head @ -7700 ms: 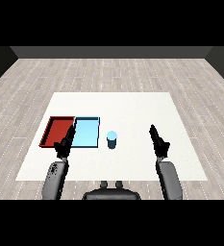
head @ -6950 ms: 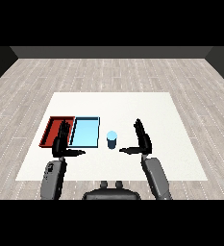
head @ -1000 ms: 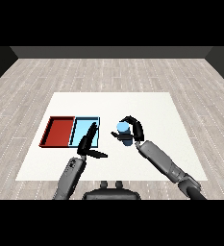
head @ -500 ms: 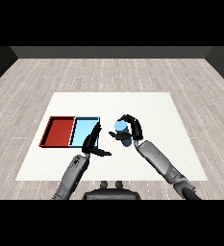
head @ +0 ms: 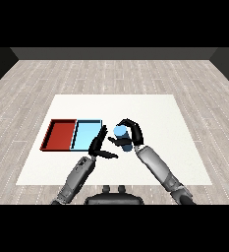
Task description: Pick the blue can and put it in the blue box
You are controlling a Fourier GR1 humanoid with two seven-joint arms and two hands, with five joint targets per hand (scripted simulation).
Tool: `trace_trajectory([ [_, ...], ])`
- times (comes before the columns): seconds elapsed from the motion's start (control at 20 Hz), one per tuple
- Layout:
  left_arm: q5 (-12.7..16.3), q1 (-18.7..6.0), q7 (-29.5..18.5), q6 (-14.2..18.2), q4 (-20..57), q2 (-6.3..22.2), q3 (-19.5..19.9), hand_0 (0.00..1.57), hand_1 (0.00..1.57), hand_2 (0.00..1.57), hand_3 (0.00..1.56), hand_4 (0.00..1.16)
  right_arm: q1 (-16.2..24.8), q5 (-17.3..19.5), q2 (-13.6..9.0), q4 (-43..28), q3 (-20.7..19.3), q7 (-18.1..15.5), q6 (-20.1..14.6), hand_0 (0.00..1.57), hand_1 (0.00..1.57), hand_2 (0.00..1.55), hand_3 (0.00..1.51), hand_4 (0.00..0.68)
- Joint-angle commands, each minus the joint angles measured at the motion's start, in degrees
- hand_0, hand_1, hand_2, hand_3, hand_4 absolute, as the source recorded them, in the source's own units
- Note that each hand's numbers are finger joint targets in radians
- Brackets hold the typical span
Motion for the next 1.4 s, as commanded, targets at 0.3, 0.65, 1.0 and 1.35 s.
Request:
trace_trajectory([
  [0.3, 6.48, -5.61, -4.38, 4.82, 7.9, -0.01, -4.8, 0.0, 0.0, 0.0, 0.0, 0.0, -1.59, 6.9, 7.15, 3.59, -5.58, 0.56, 6.22, 1.48, 1.48, 1.46, 1.39, 0.612],
  [0.65, 4.14, -5.3, -0.83, 2.49, 6.25, -0.01, -2.26, 0.0, 0.0, 0.0, 0.0, 0.0, 4.64, 8.88, 10.22, 1.9, -0.95, -3.53, 4.34, 1.46, 1.46, 1.46, 1.41, 0.62],
  [1.0, 7.44, -7.37, -4.76, 3.87, 8.23, -0.01, -5.14, 0.0, 0.0, 0.0, 0.0, 0.0, -1.08, 3.16, 10.31, 3.9, -4.71, -2.16, 6.01, 1.45, 1.45, 1.45, 1.38, 0.608],
  [1.35, 11.05, -9.22, -4.18, 5.83, 6.86, -0.01, -8.35, 0.0, 0.0, 0.0, 0.0, 0.0, 1.96, -0.46, 10.33, 5.07, 1.18, -6.22, 1.25, 1.45, 1.45, 1.45, 1.39, 0.602],
])
